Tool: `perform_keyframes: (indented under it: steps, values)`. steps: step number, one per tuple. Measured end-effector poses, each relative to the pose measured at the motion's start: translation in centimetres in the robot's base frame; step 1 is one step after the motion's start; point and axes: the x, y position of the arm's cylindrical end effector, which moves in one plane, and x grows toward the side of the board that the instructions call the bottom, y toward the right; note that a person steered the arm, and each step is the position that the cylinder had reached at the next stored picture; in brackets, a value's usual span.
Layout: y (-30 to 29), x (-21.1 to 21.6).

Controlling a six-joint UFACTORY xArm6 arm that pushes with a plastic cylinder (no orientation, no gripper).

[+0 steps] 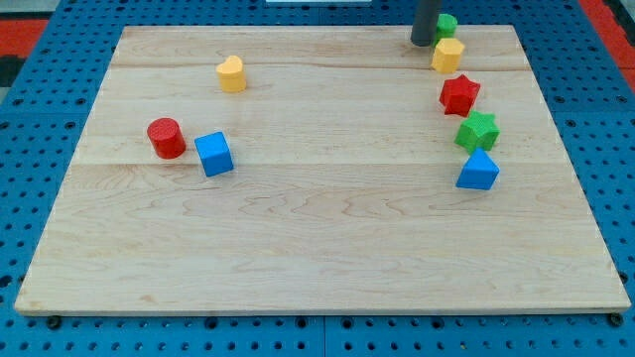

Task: Move yellow heart to the bottom of the blue triangle

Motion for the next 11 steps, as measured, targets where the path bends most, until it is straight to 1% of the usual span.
perform_keyframes:
  steps: [2,3,4,5,6,7,8,9,10,11]
  values:
    - [0.8,0.7]
    - [-2.5,2.2]
    - [-10.3,3.2]
    - [-13.5,-0.3]
    - [-21.7,-0.9]
    - [-28.5,0.3]
    - [-28.2,4.3]
    - [-26.3,7.3]
    - [-23.6,8.7]
    - [-21.4,11.4]
